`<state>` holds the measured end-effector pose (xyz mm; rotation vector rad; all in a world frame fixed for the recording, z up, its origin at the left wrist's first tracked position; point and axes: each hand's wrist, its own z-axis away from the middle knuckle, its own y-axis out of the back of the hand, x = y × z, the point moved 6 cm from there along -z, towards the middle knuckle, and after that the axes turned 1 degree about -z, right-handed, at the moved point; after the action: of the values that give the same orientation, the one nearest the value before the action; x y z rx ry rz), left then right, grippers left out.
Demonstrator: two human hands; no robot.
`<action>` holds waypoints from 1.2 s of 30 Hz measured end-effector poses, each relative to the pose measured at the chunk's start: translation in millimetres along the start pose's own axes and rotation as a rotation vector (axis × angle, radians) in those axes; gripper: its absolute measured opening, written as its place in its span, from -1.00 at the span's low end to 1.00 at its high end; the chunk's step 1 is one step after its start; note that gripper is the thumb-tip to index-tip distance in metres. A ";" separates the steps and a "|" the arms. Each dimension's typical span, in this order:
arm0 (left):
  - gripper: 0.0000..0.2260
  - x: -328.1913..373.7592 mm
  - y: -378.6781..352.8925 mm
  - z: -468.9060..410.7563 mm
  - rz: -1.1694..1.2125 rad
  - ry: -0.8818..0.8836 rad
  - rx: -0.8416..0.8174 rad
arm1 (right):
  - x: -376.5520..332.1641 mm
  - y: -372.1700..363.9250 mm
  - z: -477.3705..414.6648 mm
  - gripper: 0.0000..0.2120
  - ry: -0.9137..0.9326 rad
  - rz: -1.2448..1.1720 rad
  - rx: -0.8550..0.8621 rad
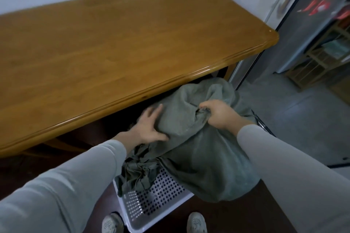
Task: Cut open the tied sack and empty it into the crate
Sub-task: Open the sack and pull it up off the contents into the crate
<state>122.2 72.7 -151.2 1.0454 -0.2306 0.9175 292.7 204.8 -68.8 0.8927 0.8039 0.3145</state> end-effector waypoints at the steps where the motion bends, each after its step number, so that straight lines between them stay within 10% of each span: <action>1: -0.03 0.1 -14.6 -0.1 -0.002 0.007 -0.111 | -3.3 -8.1 2.6 -0.58 -0.016 0.032 -0.083; 5: -0.37 0.0 -83.7 20.8 -0.004 0.108 -0.340 | -6.1 -37.1 13.5 -0.54 -0.083 0.096 -0.309; 8: -0.25 -3.0 -119.0 44.2 -0.108 0.097 -0.531 | -8.1 -55.2 17.9 -0.60 -0.071 0.064 -0.360; 13: -0.28 -25.9 -57.9 18.7 0.096 0.214 -0.260 | -21.6 -57.0 -0.9 -0.50 -0.059 -0.080 -0.182; 18: 0.06 -17.5 -45.0 34.0 0.288 0.208 -0.423 | -54.2 -57.7 -8.0 -0.41 -0.058 -0.188 -0.252; 24: 0.18 1.0 -29.6 32.9 0.549 0.107 -0.265 | -60.7 -49.3 -11.6 -0.86 -0.133 -0.502 -0.083; 36: -0.55 -2.0 -14.6 45.4 0.311 0.164 -0.116 | -91.0 4.2 -19.4 -0.70 -0.188 -1.251 0.307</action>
<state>142.8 31.7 -138.3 0.8342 -0.3107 1.2494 217.5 167.9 -28.1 0.5389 1.0953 -0.9934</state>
